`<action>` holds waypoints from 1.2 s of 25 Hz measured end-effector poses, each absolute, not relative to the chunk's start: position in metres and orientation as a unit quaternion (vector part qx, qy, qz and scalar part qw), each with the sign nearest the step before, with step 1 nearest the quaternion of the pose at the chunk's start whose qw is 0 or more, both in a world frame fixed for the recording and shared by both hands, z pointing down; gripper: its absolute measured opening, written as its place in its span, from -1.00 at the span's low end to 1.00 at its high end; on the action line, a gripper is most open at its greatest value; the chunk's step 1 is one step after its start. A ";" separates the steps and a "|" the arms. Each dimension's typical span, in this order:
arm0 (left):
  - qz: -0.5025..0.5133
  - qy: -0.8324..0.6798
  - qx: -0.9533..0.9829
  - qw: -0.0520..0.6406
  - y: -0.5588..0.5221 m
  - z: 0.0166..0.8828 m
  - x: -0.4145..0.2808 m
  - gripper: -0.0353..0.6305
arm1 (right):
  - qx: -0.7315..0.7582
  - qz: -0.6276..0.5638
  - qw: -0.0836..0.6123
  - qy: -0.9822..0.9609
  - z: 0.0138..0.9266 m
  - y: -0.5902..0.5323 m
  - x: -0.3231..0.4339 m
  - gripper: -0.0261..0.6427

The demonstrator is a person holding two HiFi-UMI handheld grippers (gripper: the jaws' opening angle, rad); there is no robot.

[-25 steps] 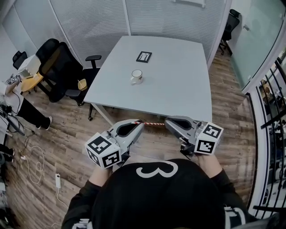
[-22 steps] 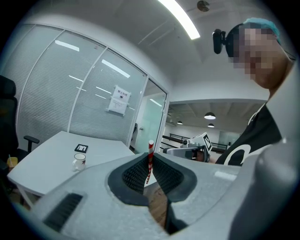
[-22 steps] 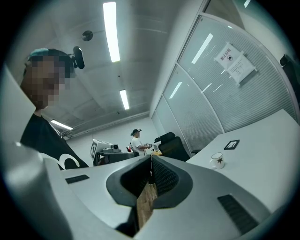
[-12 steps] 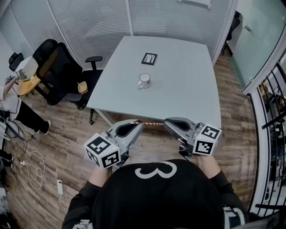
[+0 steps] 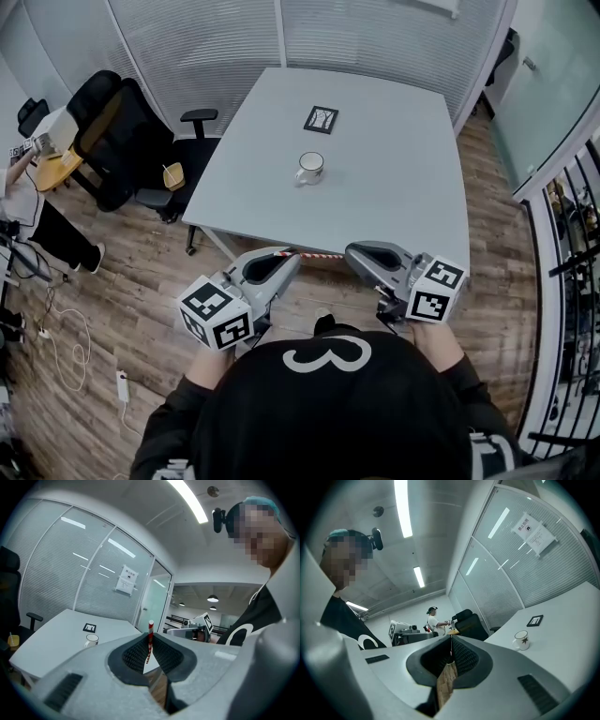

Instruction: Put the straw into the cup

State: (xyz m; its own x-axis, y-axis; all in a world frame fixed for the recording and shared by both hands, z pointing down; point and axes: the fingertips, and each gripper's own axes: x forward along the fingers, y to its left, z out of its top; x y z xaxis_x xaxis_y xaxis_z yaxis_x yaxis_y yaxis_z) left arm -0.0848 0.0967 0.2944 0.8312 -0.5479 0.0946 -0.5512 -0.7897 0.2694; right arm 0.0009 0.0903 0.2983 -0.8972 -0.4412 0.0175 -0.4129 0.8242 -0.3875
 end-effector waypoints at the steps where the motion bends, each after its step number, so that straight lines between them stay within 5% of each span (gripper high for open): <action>1: 0.006 -0.292 0.945 0.145 0.092 0.295 -0.085 -0.79 | -0.223 -0.197 0.037 0.954 0.300 0.086 0.002 -0.88; 30: 0.034 -0.318 0.929 0.188 -0.118 0.323 -0.052 -0.79 | -0.221 -0.246 0.041 0.943 0.334 -0.127 0.039 -0.88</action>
